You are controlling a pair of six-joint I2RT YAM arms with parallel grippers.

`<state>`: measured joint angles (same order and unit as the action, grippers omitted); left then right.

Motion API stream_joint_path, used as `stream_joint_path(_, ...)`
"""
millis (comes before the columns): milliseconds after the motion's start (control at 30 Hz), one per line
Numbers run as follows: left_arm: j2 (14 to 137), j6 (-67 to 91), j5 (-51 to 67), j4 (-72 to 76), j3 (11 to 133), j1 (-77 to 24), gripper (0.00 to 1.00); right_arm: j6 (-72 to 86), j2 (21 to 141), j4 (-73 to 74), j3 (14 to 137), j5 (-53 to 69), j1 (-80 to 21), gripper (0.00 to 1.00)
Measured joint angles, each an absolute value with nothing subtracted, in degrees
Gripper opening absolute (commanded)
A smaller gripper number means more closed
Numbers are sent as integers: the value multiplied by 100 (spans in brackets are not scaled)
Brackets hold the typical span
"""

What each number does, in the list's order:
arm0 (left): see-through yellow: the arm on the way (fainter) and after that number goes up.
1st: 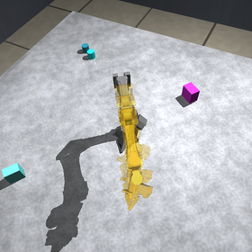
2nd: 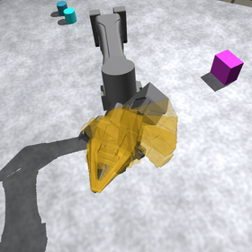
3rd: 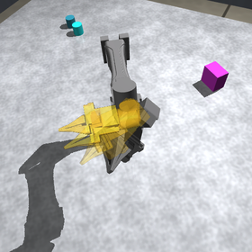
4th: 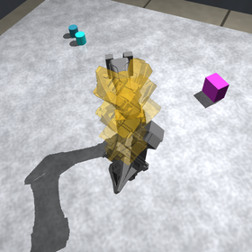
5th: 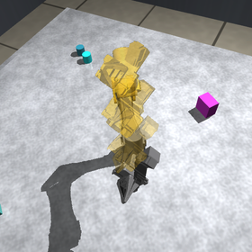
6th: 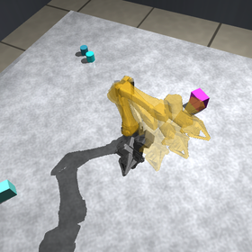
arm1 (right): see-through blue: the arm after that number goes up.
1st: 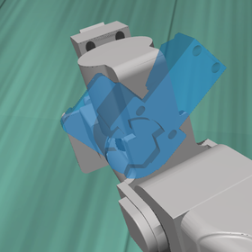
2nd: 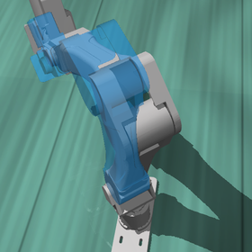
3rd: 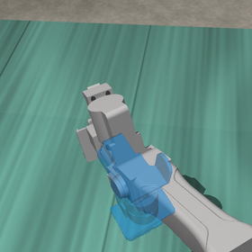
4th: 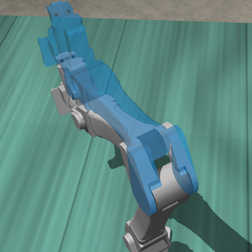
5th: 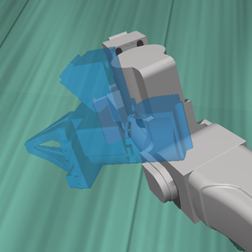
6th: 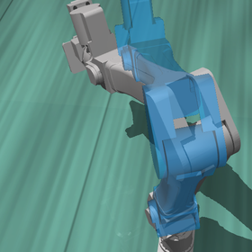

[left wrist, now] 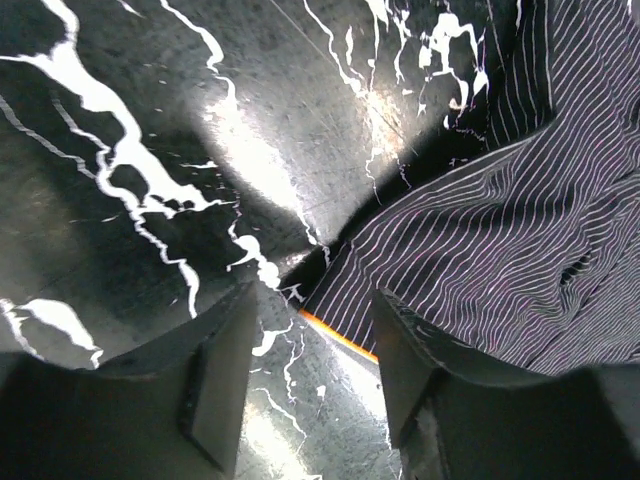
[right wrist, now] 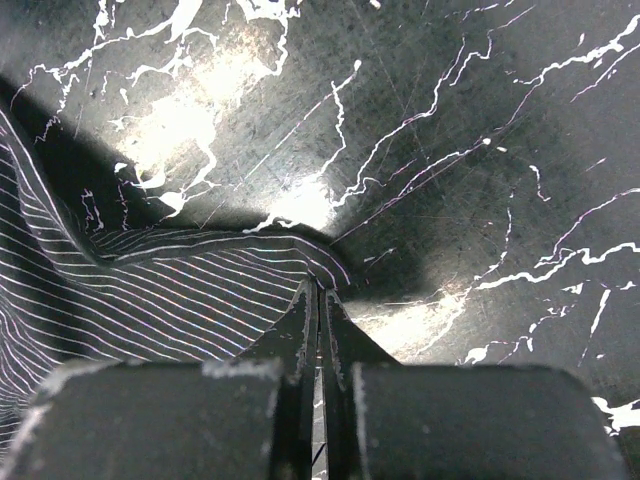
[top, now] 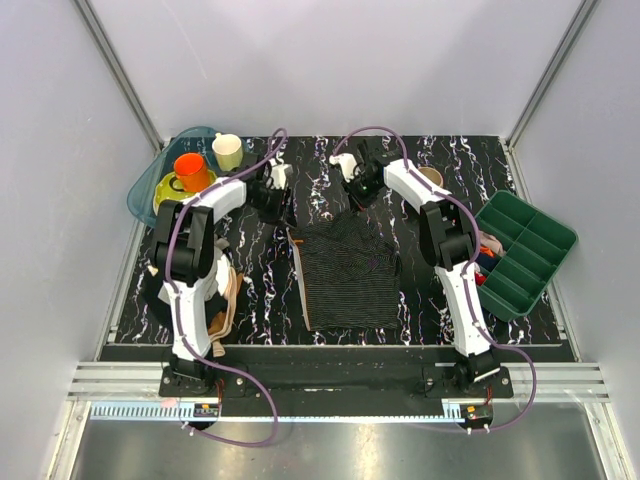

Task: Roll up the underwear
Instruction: Fold the underwear at the center of the board.

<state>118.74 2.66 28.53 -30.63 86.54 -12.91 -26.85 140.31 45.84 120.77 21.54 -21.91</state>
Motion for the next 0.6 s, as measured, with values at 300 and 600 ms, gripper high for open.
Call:
stream_joint_path(300, 12274, 148, 2921, -3592, 9017, -1450, 24, -2665, 14031, 4480, 12060, 2147, -2182, 0)
stream_joint_path(600, 12309, 86, 2742, -3911, 9260, -1474, 0, -2652, 14020, 4480, 12060, 2150, -2180, 0)
